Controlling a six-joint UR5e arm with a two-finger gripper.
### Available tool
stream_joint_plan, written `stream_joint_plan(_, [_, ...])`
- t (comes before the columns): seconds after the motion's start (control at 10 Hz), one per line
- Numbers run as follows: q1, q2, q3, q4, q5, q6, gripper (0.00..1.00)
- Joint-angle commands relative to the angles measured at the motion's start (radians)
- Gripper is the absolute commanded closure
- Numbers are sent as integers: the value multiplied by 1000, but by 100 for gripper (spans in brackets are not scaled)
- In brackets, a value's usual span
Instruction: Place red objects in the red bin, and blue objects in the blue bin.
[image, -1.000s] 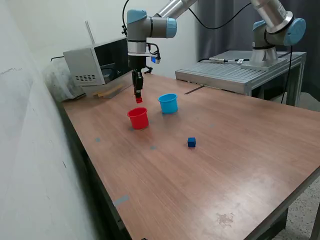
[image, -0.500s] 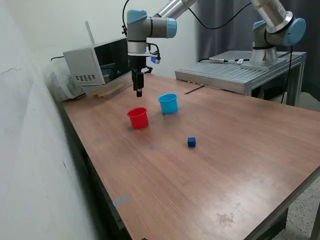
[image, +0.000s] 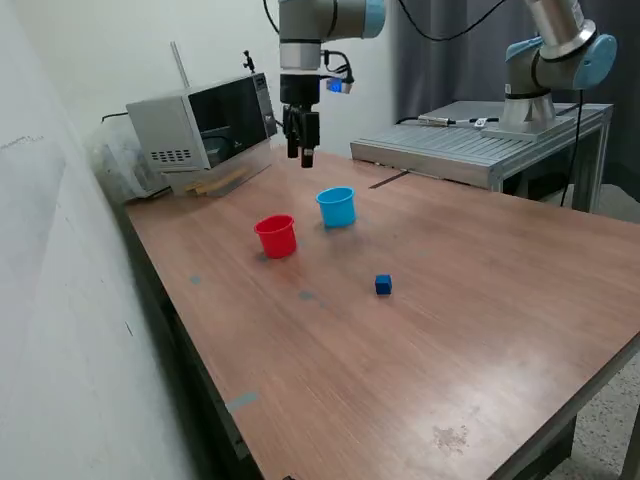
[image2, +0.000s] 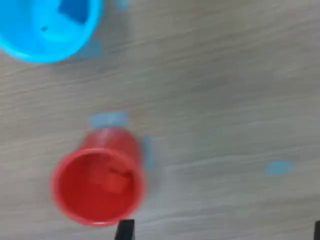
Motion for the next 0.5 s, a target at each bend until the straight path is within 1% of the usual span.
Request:
stream_joint_plan(0.0, [123, -56, 21, 47, 1, 33, 0])
stream_joint_plan(0.3, [207, -56, 19, 49, 1, 213, 0])
stream_joint_plan(0.4, [246, -44, 19, 49, 0, 237, 0])
